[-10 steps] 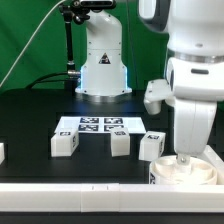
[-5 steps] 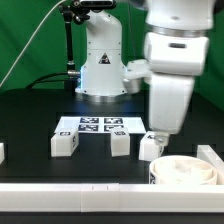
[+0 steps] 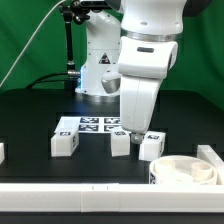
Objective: Assemble stool
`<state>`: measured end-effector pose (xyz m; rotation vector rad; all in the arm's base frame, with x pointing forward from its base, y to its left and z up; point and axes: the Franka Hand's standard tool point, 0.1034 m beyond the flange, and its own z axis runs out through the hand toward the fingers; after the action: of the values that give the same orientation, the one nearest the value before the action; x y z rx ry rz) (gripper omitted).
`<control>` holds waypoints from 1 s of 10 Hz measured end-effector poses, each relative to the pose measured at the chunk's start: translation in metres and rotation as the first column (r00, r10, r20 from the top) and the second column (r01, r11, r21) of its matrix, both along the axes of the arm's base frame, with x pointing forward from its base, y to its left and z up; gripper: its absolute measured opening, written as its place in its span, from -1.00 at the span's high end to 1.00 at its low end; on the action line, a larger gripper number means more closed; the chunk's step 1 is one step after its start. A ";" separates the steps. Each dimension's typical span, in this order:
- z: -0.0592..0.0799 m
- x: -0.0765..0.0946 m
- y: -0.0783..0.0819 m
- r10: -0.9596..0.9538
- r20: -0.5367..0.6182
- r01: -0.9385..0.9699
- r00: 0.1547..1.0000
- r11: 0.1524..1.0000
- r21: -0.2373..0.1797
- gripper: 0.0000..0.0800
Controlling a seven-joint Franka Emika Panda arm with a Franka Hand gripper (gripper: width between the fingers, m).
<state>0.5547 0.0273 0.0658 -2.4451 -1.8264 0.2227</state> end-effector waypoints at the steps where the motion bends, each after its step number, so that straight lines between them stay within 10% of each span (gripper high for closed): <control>1: 0.000 0.000 0.000 -0.036 0.001 0.036 0.999 0.999 -0.006 -0.62; 5: 0.001 -0.003 -0.002 -0.563 0.037 0.564 0.826 0.822 -0.077 -0.62; 10: -0.001 -0.003 0.004 -0.774 0.052 0.775 0.631 0.625 -0.097 -0.62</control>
Offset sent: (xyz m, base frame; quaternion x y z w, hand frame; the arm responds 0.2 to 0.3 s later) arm -0.0309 -0.0137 -0.0084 -0.0054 -0.0336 0.4348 0.8999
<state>0.5518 0.0312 0.0652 -3.0301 -0.5907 0.2433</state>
